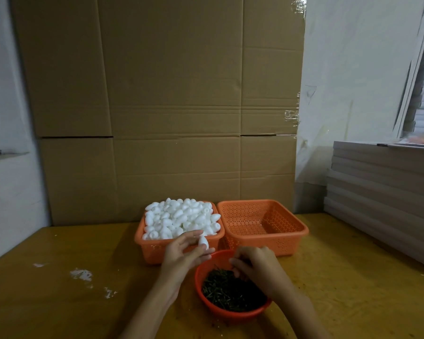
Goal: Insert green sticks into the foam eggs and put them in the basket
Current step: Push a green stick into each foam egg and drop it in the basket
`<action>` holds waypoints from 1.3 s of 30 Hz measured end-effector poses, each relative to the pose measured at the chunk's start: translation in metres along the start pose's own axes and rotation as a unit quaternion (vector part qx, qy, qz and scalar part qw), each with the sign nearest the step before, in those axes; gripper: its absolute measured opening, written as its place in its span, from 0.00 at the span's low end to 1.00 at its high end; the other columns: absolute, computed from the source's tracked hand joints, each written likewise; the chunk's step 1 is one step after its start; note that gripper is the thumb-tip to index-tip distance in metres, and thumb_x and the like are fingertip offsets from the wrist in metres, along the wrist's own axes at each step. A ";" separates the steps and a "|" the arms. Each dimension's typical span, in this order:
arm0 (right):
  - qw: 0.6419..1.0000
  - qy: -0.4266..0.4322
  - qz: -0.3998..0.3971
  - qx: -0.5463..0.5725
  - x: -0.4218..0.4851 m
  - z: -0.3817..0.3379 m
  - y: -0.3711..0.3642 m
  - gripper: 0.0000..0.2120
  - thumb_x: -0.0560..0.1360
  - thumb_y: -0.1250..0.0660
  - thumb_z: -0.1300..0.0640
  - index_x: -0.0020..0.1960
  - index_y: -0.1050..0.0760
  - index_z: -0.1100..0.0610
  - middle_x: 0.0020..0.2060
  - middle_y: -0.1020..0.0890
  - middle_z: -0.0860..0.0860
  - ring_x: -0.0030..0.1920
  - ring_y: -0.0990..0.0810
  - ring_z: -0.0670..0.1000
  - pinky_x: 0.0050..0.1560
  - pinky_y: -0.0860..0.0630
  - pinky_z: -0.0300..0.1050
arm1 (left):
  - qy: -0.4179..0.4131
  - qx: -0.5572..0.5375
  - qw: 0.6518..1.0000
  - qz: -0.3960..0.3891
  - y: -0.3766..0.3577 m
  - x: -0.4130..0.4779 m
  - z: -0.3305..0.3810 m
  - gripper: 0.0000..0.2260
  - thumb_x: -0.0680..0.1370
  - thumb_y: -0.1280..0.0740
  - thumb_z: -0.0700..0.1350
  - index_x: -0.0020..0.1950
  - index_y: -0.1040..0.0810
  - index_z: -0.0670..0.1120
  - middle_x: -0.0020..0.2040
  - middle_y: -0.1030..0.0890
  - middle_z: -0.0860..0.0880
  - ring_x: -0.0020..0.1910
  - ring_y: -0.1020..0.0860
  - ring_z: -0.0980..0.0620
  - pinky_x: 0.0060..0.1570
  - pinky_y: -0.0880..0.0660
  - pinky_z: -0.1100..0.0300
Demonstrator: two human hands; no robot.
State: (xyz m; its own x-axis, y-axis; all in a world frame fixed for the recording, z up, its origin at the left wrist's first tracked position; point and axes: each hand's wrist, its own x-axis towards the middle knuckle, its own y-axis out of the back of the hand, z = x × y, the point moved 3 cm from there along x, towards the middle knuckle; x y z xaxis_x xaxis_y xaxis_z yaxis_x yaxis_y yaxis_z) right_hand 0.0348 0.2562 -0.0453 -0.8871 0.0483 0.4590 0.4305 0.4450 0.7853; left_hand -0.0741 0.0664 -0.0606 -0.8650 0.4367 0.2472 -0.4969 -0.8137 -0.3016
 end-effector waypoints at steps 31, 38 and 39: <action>0.998 0.022 -0.025 -0.046 0.002 0.006 -0.006 0.07 0.79 0.28 0.53 0.56 0.16 0.43 0.54 0.16 0.36 0.49 0.25 0.26 0.52 0.29 0.22 | -0.009 0.041 0.999 -0.002 0.004 0.001 0.002 0.22 0.74 0.20 0.39 0.67 0.17 0.51 0.57 0.11 0.48 0.53 0.12 0.44 0.49 0.15 0.55; 0.999 0.025 -0.022 -0.034 0.003 0.005 -0.007 0.09 0.81 0.30 0.54 0.58 0.17 0.43 0.51 0.19 0.31 0.51 0.23 0.26 0.53 0.25 0.27 | -0.008 0.039 0.999 0.004 0.008 0.005 -0.001 0.21 0.74 0.20 0.40 0.66 0.17 0.52 0.57 0.11 0.46 0.49 0.12 0.45 0.55 0.16 0.49; 0.999 0.026 -0.021 -0.036 0.003 0.005 -0.006 0.10 0.81 0.30 0.54 0.59 0.17 0.43 0.52 0.19 0.31 0.51 0.23 0.26 0.54 0.25 0.28 | -0.006 0.037 0.999 0.004 0.008 0.005 -0.001 0.19 0.76 0.21 0.38 0.65 0.16 0.50 0.57 0.12 0.45 0.51 0.12 0.44 0.55 0.16 0.49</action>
State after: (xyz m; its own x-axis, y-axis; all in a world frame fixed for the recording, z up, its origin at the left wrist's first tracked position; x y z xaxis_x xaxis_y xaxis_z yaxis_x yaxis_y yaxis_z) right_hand 0.0287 0.2579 -0.0512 -0.8953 -0.0157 0.4452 0.4063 0.3810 0.8305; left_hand -0.0828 0.0627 -0.0628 -0.8679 0.4256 0.2562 -0.4830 -0.8435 -0.2350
